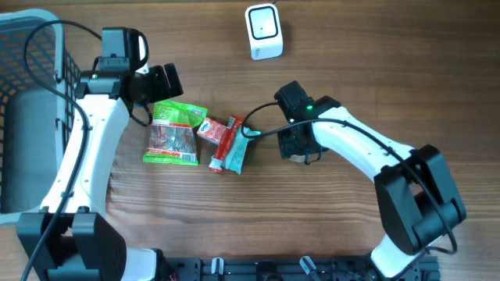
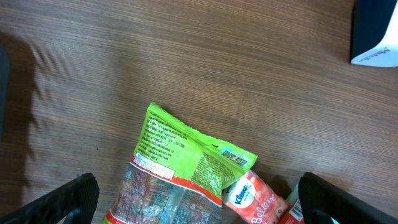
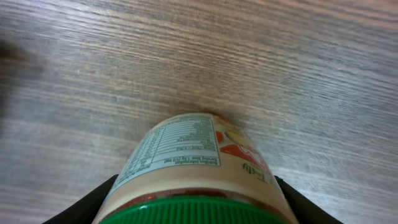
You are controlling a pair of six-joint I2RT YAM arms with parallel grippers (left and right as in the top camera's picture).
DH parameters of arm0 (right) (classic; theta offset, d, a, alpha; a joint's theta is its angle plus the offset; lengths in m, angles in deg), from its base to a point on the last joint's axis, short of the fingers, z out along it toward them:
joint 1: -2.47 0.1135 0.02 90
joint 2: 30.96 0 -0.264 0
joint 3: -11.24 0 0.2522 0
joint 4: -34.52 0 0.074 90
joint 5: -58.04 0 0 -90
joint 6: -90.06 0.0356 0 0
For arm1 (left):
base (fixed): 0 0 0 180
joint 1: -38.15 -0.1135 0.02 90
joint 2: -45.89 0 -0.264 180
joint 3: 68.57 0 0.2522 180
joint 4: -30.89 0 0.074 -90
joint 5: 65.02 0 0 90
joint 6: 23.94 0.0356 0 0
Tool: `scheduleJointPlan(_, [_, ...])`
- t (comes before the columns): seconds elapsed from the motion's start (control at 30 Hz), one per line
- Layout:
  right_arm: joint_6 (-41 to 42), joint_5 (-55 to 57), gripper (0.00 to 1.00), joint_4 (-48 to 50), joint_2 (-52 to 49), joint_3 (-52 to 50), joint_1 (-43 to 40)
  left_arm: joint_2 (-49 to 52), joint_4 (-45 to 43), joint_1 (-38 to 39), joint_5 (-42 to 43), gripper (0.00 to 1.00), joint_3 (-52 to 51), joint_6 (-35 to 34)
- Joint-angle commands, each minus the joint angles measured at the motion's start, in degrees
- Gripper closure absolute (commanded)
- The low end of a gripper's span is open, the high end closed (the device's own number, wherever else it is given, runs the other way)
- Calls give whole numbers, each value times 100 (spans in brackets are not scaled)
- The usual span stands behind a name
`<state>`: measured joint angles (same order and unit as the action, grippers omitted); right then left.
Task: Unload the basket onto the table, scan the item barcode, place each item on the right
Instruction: 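Carry the jar to the white scanner and hold its label facing it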
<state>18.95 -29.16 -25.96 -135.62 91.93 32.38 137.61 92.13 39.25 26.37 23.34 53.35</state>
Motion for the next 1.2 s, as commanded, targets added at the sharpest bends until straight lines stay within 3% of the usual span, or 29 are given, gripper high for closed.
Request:
scheduleJointPlan(0.0, [-269, -28, 49, -291, 767, 555, 4, 42, -15, -15, -35, 0, -35, 74])
scheduleJointPlan(0.23, [-404, -225, 52, -1410, 1620, 1742, 2, 42, -15, -15, -37, 0, -35, 74])
scheduleJointPlan(0.43, [-535, -284, 63, -2509, 1554, 3654, 2, 44, -15, -15, -37, 0, -35, 74])
scheduleJointPlan(0.57, [-634, -267, 63, -2754, 1403, 4586, 2, 42, -15, -15, -37, 0, -35, 74])
scheduleJointPlan(0.93, [-706, -96, 59, -1987, 485, 4658, 2, 42, -15, -15, -35, 0, -35, 74])
scheduleJointPlan(1.17, [-704, -50, 66, -817, -627, 4658, 2, 42, -15, -15, -35, 0, -35, 74])
